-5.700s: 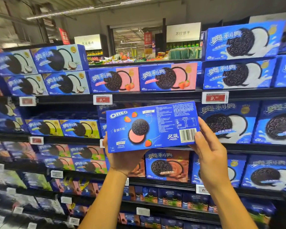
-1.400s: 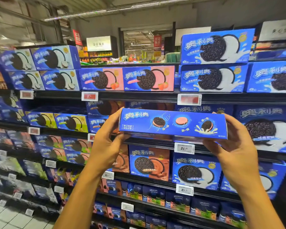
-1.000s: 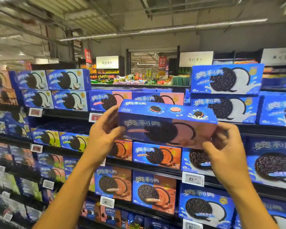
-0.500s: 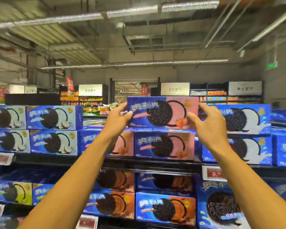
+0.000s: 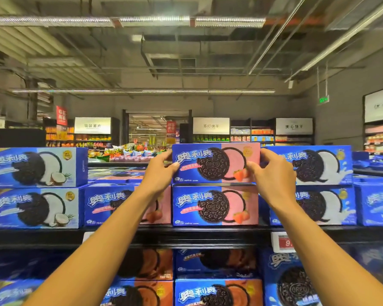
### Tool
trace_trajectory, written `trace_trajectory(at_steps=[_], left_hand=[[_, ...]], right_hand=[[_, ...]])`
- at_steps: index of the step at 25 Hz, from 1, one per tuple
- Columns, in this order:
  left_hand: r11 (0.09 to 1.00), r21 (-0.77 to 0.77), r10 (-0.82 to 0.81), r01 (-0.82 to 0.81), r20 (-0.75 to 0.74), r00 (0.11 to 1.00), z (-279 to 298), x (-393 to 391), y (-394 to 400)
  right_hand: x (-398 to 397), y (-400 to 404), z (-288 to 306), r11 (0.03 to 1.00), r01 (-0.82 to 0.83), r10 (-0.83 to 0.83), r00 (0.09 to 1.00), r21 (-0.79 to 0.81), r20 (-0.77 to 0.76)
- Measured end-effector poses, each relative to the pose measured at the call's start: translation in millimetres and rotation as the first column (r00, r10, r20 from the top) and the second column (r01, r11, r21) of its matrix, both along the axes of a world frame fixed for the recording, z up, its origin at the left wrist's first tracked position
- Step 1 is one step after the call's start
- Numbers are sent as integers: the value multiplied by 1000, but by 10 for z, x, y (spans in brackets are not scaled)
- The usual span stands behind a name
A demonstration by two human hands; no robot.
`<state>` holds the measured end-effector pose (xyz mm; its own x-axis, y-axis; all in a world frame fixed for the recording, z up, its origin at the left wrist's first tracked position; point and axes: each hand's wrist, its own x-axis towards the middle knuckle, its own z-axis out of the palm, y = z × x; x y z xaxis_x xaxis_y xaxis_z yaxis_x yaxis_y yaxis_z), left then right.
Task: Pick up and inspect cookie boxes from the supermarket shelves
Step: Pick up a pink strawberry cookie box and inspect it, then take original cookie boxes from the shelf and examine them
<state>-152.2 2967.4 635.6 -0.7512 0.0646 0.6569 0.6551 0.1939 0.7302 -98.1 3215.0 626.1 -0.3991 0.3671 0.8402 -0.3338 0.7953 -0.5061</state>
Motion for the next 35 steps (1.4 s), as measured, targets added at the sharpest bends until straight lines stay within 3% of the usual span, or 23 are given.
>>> trace_trajectory(at_steps=[11, 21, 24, 28, 35], left_hand=[[998, -65, 18, -15, 43, 999, -60, -126, -73], [999, -36, -8, 11, 58, 998, -55, -88, -53], [1000, 3, -22, 22, 52, 998, -39, 38, -2], [989, -63, 119, -137, -233, 965, -46, 261, 197], [999, 7, -42, 46, -295, 955, -48, 682, 919]], right_hand=[[-112, -86, -136, 996, 88, -86, 995, 34, -45], [-32, -60, -180, 999, 31, -35, 994, -40, -104], [0, 24, -177, 986, -104, 91, 990, -129, -106], [112, 180, -162, 918, -347, 336, 938, -194, -88], [508, 760, -52, 813, -569, 549, 821, -129, -157]])
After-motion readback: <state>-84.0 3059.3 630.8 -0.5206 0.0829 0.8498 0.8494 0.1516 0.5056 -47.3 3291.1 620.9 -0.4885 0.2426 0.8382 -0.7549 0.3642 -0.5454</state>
